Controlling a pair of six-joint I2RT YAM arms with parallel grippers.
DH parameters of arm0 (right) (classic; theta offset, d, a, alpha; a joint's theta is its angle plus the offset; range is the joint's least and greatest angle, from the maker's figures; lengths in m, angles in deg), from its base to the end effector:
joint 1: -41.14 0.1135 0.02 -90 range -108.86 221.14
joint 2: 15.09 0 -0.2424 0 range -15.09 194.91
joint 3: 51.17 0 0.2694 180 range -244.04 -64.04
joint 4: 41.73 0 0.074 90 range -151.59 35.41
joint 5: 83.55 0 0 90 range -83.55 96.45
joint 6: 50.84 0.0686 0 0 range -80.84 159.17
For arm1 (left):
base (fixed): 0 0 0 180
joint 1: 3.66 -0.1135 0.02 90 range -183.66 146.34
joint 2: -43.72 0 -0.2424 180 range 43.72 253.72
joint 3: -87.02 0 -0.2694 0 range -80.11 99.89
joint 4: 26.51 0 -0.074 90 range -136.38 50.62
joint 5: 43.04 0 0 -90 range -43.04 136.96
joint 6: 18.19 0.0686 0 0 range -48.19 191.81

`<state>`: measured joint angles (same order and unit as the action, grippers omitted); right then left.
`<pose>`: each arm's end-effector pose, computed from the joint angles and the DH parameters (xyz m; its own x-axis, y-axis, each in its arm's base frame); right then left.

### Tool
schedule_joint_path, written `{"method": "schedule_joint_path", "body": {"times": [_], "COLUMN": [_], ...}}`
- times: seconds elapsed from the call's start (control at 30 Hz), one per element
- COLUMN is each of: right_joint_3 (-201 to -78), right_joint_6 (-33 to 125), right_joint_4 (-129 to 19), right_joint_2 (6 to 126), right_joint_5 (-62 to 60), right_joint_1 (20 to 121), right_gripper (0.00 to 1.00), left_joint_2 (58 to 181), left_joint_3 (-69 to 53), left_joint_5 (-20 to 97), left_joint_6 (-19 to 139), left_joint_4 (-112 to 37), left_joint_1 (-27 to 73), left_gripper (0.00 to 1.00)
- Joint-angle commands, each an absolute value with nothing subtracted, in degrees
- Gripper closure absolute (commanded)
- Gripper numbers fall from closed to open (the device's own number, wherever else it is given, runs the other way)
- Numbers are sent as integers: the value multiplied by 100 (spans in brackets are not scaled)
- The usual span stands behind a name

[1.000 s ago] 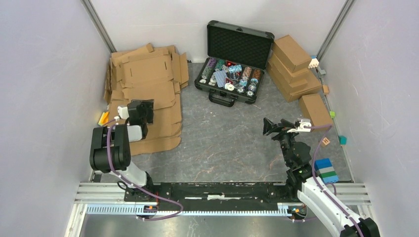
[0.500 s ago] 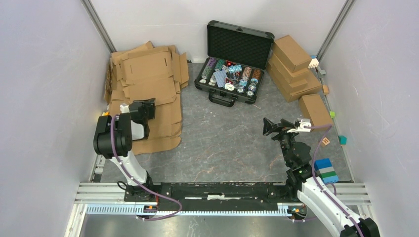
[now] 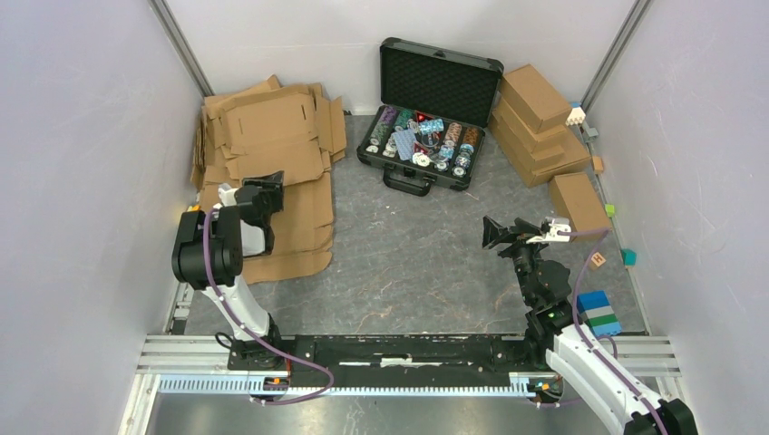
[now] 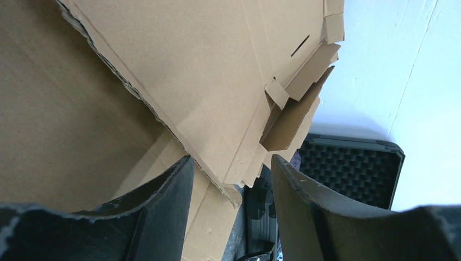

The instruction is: Fold the paper box

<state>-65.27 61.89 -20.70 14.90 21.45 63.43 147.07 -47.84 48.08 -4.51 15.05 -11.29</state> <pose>0.2000 0.0628 0.1735 0.0271 0.4145 -0.9097 -0.1500 0.9014 0.4062 0.3512 0.0484 0.0795 0.0799 -0.9694 -0.2320 -0.3117 0.1968 -0.9296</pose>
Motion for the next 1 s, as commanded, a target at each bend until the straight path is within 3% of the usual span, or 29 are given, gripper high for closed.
{"method": "schedule_joint_path", "body": {"times": [0.0, 0.2, 0.37, 0.47, 0.53, 0.67, 0.97], "right_joint_3": [-5926, -5919, -5914, -5915, -5918, -5917, -5941], "right_joint_6": [6173, 6177, 6178, 6181, 6188, 6177, 6197], "right_joint_4": [-1786, -1786, -1786, -1786, -1789, -1786, -1768], "right_joint_2": [1490, 1465, 1437, 1435, 1431, 1421, 1402], "right_joint_5": [2068, 2063, 2055, 2055, 2053, 2012, 1924], "right_joint_1": [6354, 6354, 6355, 6352, 6355, 6355, 6351], "right_gripper": [7, 7, 7, 7, 7, 7, 7], "left_joint_2": [14664, 14546, 14657, 14762, 14867, 14831, 13598], "left_joint_3": [-4549, -4448, -4407, -4334, -4291, -4130, -4544], "left_joint_5": [4817, 5014, 4967, 4950, 4906, 4757, 4502], "left_joint_6": [-575, -650, -656, -582, -505, -208, -30], "left_joint_4": [1291, 148, 255, 298, 467, 435, 220], "left_joint_1": [-1147, -1149, -1150, -1146, -1156, -1310, -1152], "left_gripper": [38, 37, 42, 52, 72, 97, 98]}}
